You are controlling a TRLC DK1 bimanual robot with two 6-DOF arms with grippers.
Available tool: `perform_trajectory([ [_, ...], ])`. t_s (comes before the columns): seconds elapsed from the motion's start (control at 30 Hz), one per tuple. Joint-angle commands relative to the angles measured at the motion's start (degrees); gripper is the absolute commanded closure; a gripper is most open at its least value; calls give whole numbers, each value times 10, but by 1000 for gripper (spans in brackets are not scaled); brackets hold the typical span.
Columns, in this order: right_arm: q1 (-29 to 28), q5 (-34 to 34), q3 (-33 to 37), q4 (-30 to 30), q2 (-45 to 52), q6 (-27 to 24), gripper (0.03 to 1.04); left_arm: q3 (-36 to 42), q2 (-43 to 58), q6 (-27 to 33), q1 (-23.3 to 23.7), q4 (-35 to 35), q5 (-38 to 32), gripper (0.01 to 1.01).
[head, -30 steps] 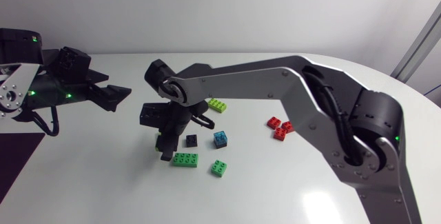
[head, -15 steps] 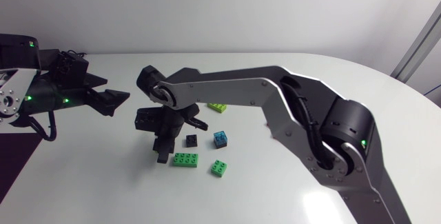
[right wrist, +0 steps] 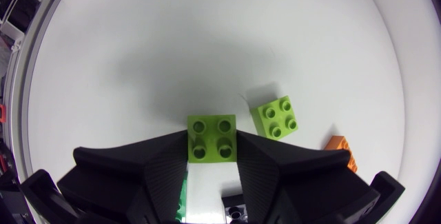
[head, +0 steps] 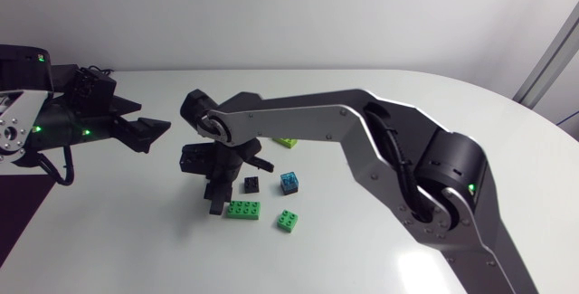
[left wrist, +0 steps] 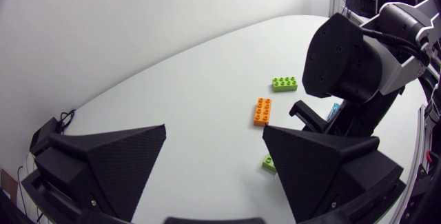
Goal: Separate the duplo bricks
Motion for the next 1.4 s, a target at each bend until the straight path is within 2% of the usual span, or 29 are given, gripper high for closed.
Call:
perform_trajectory([
  [0.0,6,6,12,-11,20,6,518,-19,-9,13,6,2,6,48],
  [0.07,6,6,12,-11,21,6,479,-21,-8,14,6,3,6,48],
  [0.2,6,6,16,-16,23,8,279,-21,-8,13,6,4,6,48],
  [0.33,5,6,13,-14,21,11,149,-21,-9,13,6,4,6,48],
  [0.4,5,5,-6,7,5,11,121,-21,-10,13,6,4,6,48],
  [0.6,5,-3,-60,58,-59,17,131,-21,-16,13,10,4,6,48],
  [0.7,5,-28,-81,62,-82,16,226,-21,-17,13,10,3,7,48],
  [0.83,7,-47,-113,77,-108,13,264,-22,-18,13,11,3,9,48],
  [0.97,11,-59,-130,73,-116,3,538,-24,-18,13,11,3,10,48],
  [1.1,17,-60,-132,60,-101,-7,720,-26,-18,13,11,2,11,48],
  [1.17,19,-59,-131,56,-94,-7,751,-26,-18,13,10,3,11,48],
  [1.37,28,-58,-125,39,-79,-9,752,-26,-18,13,10,2,12,48],
])
